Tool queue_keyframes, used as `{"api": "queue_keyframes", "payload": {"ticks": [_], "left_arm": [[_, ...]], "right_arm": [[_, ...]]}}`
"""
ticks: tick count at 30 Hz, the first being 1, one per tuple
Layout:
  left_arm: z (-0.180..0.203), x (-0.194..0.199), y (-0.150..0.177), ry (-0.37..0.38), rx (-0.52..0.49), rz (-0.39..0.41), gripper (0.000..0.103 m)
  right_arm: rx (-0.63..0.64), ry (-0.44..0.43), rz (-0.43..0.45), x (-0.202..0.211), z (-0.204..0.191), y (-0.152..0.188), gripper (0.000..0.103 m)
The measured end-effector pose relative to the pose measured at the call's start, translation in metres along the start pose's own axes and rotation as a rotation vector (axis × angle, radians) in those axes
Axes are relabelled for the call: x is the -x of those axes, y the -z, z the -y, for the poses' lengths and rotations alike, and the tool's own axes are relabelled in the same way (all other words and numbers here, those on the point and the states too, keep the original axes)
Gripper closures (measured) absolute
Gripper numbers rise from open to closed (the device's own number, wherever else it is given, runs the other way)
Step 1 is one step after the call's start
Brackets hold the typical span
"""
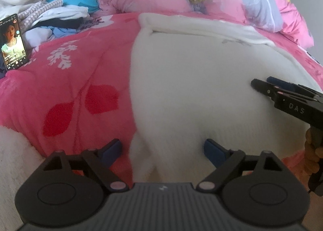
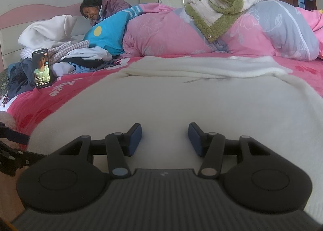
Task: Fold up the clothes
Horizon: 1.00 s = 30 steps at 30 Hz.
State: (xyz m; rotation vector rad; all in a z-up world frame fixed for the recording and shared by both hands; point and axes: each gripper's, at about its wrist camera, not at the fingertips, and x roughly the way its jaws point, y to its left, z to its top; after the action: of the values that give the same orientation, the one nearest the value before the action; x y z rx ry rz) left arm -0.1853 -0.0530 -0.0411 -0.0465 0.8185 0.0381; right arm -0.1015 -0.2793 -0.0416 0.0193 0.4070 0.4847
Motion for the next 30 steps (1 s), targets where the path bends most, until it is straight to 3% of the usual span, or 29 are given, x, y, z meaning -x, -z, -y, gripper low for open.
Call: {"api": "queue_keyframes", "payload": {"ticks": [16,24,30], "left_arm": [[-0.004,-0.001,0.0,0.024,0.022,-0.006,0.014],[-0.02,0.003,0.003,0.077,0.079,0.039,0.032],[-0.031,0.003,0.006,0.143,0.086,0.044,0.029]], "right_arm": [[0.007,0.004,-0.001,0.0,-0.001,0.001,0.051],[0.011,0.009,-0.01,0.0,-0.001,-0.001,0.051],[0.013,0.013,-0.016,-0.001,-0.002,-0.001,0.051]]}}
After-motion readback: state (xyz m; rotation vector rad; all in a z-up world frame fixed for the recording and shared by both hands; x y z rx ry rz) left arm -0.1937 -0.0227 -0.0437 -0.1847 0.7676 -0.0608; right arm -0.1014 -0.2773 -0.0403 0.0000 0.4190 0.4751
